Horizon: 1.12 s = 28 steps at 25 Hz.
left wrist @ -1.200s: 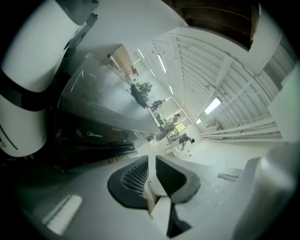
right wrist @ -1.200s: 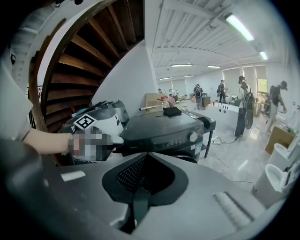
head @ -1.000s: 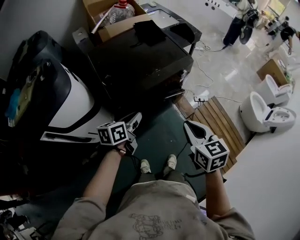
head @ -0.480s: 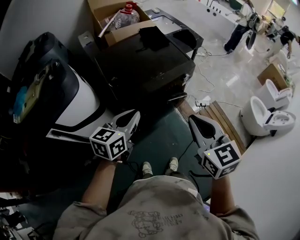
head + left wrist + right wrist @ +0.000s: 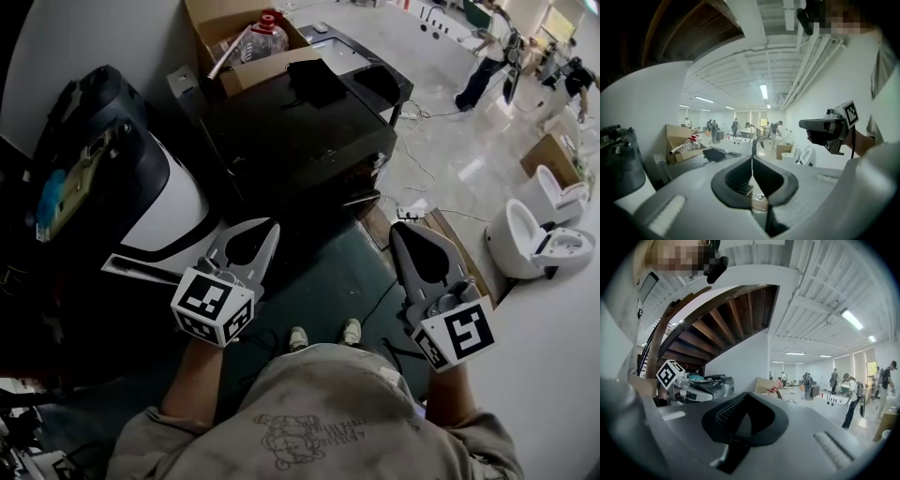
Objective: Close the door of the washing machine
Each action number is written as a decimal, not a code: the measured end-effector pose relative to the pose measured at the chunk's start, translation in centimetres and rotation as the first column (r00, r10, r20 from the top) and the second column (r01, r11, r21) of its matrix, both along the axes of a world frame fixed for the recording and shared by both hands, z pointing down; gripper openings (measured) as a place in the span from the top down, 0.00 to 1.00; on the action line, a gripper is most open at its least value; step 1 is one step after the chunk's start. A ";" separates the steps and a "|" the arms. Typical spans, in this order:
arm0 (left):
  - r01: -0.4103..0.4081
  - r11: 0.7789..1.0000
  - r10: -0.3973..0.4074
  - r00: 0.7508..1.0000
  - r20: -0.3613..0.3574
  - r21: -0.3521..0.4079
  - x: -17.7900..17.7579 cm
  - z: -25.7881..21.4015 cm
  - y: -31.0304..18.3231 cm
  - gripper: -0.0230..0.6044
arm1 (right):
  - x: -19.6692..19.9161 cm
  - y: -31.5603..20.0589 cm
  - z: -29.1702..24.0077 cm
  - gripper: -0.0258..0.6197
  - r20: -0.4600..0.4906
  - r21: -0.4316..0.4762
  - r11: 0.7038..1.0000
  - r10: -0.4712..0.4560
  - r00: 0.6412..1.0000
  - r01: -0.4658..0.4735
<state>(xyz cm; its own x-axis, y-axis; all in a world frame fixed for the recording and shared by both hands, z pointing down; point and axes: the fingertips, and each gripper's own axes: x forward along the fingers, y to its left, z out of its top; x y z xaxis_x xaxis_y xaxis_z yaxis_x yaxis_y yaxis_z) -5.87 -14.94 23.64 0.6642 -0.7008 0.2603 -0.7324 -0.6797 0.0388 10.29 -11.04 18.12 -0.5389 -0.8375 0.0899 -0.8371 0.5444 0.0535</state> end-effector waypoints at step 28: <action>-0.019 0.988 0.017 1.000 0.019 0.151 0.2 -5.9 2.8 0.96 | 0.0 2.1 -2.8 0.92 -0.004 0.073 0.997 -0.001 1.000 0.001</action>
<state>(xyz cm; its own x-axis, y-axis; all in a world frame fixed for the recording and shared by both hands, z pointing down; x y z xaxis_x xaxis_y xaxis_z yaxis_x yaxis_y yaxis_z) -5.65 -12.15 17.70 0.6733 -0.7210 0.1640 -0.7197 -0.6899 -0.0781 10.26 -8.89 15.28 -0.5395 -0.8414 0.0310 -0.8363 0.5398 0.0962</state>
